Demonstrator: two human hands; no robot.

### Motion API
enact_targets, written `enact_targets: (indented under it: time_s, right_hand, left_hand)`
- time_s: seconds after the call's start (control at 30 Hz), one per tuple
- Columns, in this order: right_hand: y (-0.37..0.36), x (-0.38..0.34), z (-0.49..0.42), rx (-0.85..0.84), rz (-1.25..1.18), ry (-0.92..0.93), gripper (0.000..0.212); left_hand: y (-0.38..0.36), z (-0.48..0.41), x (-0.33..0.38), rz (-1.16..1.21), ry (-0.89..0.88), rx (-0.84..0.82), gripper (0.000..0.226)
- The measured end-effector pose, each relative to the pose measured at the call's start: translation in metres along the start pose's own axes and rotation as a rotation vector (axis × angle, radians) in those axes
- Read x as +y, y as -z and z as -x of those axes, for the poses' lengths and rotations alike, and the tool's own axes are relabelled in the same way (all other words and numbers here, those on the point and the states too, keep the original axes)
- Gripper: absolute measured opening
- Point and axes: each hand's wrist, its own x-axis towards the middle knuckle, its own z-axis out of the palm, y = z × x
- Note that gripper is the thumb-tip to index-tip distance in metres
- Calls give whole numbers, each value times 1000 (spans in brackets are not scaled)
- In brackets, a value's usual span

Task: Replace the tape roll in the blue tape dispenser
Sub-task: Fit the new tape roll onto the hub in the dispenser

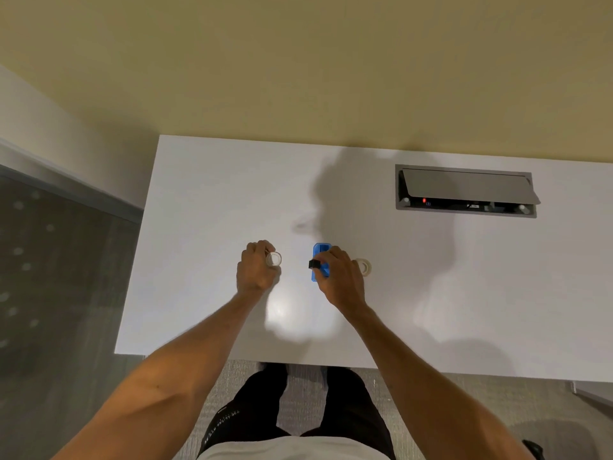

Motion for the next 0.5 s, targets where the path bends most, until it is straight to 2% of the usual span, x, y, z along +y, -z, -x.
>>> enact_targets:
  time_s: [0.33,0.5]
  right_hand:
    - [5,-2,-1,-12,-3,-7,22]
    - [10,-9,4,-18,-12,-10,20]
  left_hand:
    - [6,-2,-3,-67,-38,-69,59]
    - [7,17,7,-60,-60,30,61]
